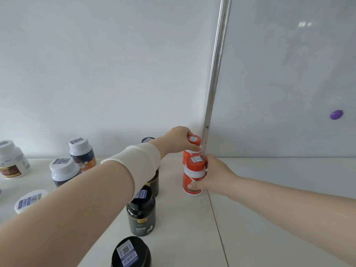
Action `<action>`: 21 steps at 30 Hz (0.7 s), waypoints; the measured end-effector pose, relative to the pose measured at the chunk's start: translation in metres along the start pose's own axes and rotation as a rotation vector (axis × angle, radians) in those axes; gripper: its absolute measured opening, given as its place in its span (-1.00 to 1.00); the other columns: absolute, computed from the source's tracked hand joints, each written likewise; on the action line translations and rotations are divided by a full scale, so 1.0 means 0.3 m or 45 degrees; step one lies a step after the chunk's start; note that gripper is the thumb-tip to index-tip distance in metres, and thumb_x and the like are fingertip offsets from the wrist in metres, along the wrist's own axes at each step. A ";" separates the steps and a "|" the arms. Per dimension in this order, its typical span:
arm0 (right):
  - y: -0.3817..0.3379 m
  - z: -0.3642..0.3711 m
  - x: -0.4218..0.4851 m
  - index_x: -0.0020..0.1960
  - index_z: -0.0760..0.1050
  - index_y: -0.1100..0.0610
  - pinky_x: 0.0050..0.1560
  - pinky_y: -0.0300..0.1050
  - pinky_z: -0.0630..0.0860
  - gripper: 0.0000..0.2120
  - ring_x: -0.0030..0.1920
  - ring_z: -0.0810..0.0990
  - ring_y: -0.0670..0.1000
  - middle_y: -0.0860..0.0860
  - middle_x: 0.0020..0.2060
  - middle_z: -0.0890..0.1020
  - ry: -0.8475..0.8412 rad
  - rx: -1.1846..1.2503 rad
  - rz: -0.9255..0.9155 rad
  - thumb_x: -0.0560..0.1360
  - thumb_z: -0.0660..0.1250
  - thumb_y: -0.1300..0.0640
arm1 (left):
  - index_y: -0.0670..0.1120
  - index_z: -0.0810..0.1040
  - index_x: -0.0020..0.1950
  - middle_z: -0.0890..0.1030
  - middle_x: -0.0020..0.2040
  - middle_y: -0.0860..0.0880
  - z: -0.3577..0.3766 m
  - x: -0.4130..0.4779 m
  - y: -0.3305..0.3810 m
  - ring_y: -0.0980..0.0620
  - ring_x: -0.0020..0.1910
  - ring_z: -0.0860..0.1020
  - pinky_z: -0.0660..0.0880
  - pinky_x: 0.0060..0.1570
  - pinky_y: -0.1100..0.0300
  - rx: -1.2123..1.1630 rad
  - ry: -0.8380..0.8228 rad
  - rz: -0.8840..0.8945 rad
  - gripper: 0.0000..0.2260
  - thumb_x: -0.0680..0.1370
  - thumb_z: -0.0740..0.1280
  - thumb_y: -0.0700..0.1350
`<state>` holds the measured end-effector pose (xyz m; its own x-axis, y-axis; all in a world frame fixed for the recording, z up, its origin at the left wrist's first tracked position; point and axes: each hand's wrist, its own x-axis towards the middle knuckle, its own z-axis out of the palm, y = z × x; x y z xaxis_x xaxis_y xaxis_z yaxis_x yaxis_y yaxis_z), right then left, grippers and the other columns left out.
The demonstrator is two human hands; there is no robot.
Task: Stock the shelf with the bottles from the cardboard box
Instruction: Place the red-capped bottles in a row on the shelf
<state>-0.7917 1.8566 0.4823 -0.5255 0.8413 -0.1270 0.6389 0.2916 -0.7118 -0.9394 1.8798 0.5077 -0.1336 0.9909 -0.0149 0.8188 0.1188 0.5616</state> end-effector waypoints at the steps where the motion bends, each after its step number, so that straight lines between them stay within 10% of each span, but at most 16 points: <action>1: 0.001 0.002 0.002 0.31 0.31 0.10 0.19 -0.15 0.45 -0.32 0.21 0.51 0.03 -0.05 0.11 0.51 0.000 0.009 -0.001 0.28 0.54 0.19 | -0.15 0.44 0.28 0.53 0.21 -0.09 0.004 0.003 0.002 0.02 0.01 0.44 0.42 -0.01 0.21 0.009 -0.007 0.001 -0.55 0.47 0.41 0.03; 21: -0.036 -0.062 -0.117 0.34 0.35 0.16 0.10 -0.25 0.35 -0.43 0.27 0.46 0.03 0.05 0.22 0.51 -0.083 -0.145 -0.008 0.39 0.47 0.16 | -0.14 0.36 0.36 0.49 0.30 -0.09 -0.050 -0.084 0.058 -0.06 0.25 0.45 0.35 0.11 0.19 0.088 0.072 -0.007 -0.52 0.51 0.37 0.01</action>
<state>-0.7697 1.8322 0.5074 -0.5623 0.8092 -0.1701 0.6933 0.3492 -0.6304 -0.9302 1.8560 0.5303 -0.1682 0.9853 0.0300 0.8543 0.1305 0.5031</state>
